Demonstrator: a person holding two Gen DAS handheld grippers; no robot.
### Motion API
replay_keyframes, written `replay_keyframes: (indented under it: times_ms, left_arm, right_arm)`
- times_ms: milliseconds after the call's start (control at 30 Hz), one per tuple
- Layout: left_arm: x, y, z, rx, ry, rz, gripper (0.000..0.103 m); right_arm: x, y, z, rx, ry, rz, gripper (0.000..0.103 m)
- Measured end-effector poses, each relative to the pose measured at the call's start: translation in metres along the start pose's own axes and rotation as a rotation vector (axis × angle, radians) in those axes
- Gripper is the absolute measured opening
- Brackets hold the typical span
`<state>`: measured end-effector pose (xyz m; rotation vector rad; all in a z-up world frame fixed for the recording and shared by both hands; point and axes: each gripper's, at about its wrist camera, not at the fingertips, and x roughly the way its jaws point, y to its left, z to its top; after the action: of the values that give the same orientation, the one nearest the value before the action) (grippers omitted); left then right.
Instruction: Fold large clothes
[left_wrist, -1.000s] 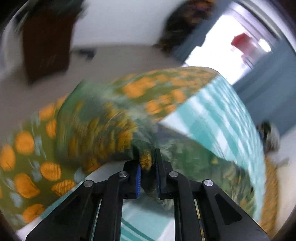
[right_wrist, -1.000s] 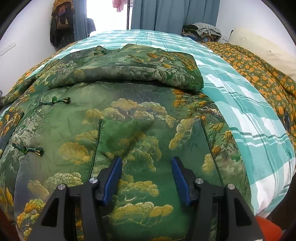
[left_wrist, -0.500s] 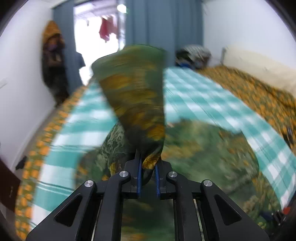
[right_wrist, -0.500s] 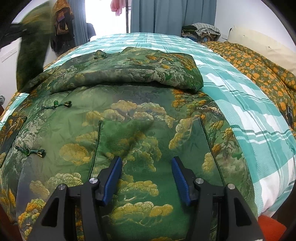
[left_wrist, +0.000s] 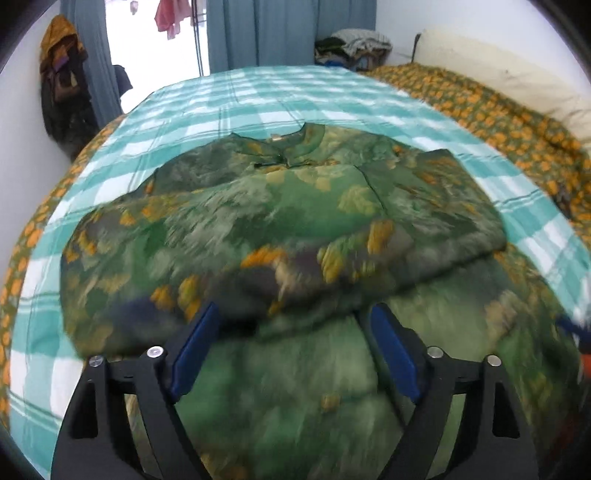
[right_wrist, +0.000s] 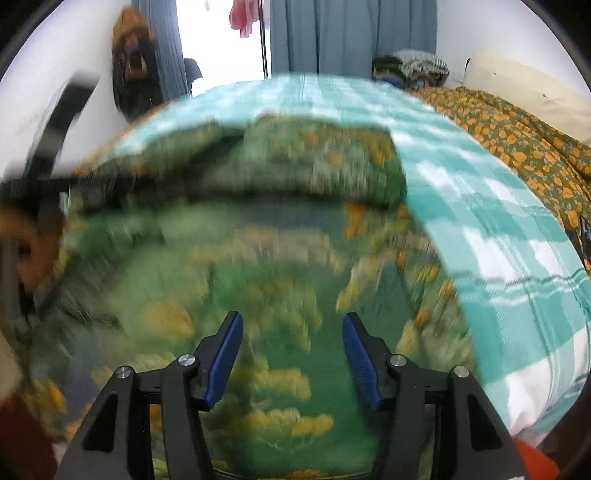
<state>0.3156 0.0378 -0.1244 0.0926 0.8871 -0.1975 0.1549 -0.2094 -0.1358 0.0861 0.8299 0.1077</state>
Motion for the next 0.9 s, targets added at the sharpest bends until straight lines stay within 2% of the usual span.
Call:
replay_keyframes:
  times_ms: [67,133,233,333,400,433,467,500,600,667,733,767,800,867,900]
  left_arm:
    - [-0.001,0.005,-0.004,-0.028,0.005,-0.008,0.086]
    - [-0.007,0.019,-0.017,-0.075,0.013,-0.008,0.086]
    - [-0.013,0.042,-0.034,-0.148,0.024,-0.002,0.086]
    - [-0.015,0.056,-0.043,-0.181,0.034,0.011,0.086]
    - [-0.015,0.063,-0.046,-0.196,0.038,0.020,0.086]
    - [-0.015,0.066,-0.047,-0.207,0.042,0.022,0.086]
    - [-0.016,0.072,-0.046,-0.225,0.042,0.022,0.086]
    - [-0.018,0.077,-0.044,-0.240,0.038,0.018,0.086]
    - [-0.026,0.093,-0.041,-0.274,0.017,0.006,0.086]
    - [-0.021,0.099,-0.033,-0.277,0.021,-0.002,0.087]
    - [-0.016,0.102,-0.024,-0.266,0.031,0.016,0.087]
    - [-0.015,0.104,-0.016,-0.264,0.034,0.028,0.087]
    - [-0.014,0.108,-0.006,-0.269,0.039,0.026,0.087]
    - [-0.014,0.117,0.006,-0.295,0.035,0.013,0.087]
    - [-0.012,0.123,0.014,-0.312,0.030,0.006,0.087]
  right_arm:
    - [0.001,-0.002,0.024,0.040,-0.015,0.074,0.057]
    - [0.016,-0.004,0.057,0.122,-0.009,0.198,0.057]
    - [0.063,0.003,0.098,0.249,0.077,0.395,0.057]
    - [0.115,0.023,0.122,0.318,0.168,0.474,0.057]
    - [0.145,0.037,0.126,0.357,0.242,0.498,0.057]
    - [0.164,0.045,0.127,0.371,0.293,0.498,0.057]
    - [0.169,0.052,0.129,0.353,0.311,0.474,0.033]
    - [0.169,0.061,0.136,0.295,0.303,0.422,0.017]
    - [0.142,0.072,0.163,0.176,0.171,0.397,0.017]
    - [0.136,0.073,0.172,0.125,0.136,0.351,0.017]
    - [0.149,0.071,0.167,0.077,0.183,0.277,0.027]
    - [0.162,0.070,0.161,0.054,0.237,0.233,0.045]
    - [0.170,0.067,0.153,0.030,0.276,0.192,0.051]
    - [0.161,0.061,0.145,-0.009,0.234,0.177,0.051]
    - [0.147,0.062,0.145,-0.039,0.172,0.144,0.051]
